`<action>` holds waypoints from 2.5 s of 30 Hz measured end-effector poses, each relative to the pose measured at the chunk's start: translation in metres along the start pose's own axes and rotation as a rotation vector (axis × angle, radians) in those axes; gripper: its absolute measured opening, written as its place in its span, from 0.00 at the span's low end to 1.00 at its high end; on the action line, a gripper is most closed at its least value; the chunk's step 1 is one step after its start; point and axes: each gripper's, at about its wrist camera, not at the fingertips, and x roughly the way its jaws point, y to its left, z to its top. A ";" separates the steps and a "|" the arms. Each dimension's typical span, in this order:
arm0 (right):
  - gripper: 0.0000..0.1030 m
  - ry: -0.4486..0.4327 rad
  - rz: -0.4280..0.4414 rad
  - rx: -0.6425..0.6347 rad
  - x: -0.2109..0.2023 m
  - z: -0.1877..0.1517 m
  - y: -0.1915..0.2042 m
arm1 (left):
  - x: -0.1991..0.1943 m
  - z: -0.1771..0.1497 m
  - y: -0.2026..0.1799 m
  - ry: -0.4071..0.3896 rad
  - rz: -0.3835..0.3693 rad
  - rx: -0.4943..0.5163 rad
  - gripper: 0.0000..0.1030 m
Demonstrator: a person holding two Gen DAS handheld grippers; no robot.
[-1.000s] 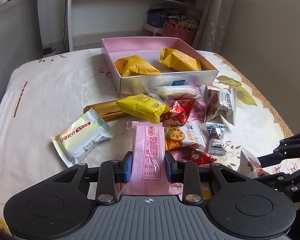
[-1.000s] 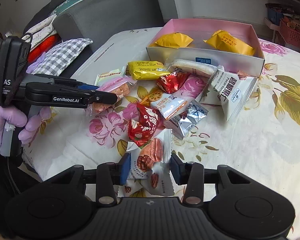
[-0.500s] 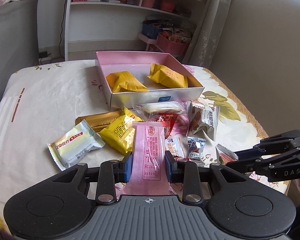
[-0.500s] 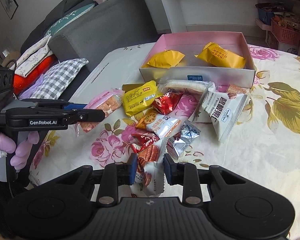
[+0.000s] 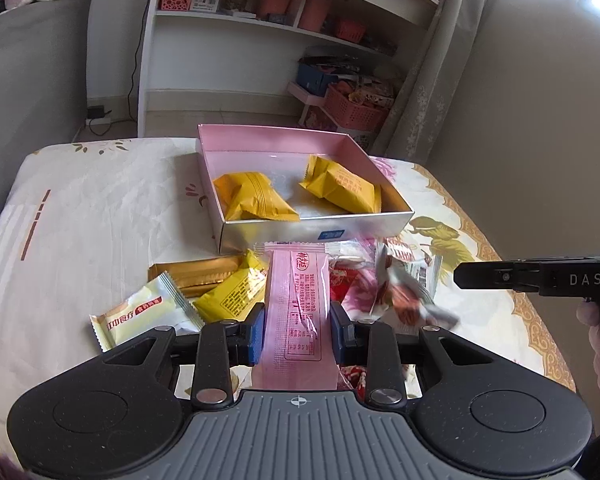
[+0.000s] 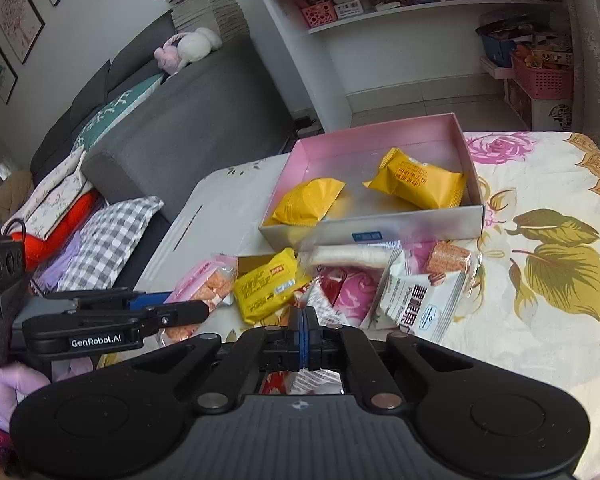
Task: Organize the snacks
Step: 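Carry the pink wafer bar and pecan packet into the box and release them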
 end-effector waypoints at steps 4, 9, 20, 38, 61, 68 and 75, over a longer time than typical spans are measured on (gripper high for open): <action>0.00 -0.043 -0.010 0.006 0.002 0.018 -0.003 | 0.007 0.013 0.000 -0.019 0.013 -0.034 0.29; 0.43 0.019 -0.020 0.061 0.015 0.018 -0.014 | 0.015 0.015 0.000 0.001 0.008 -0.046 0.29; 0.67 0.158 -0.073 0.229 0.074 0.003 -0.026 | 0.033 0.003 0.004 0.083 0.037 -0.079 0.29; 0.33 0.172 -0.129 0.332 0.080 0.008 -0.030 | 0.034 0.011 0.000 0.060 0.078 -0.043 0.29; 0.34 -0.034 0.025 0.512 0.083 0.071 -0.083 | 0.095 0.074 -0.024 -0.114 0.082 -0.107 0.29; 0.34 -0.032 0.061 0.531 0.103 0.075 -0.099 | 0.129 0.078 -0.022 -0.093 0.118 -0.136 0.29; 0.35 -0.061 0.049 0.505 0.115 0.080 -0.101 | 0.146 0.077 -0.021 -0.109 0.160 -0.149 0.29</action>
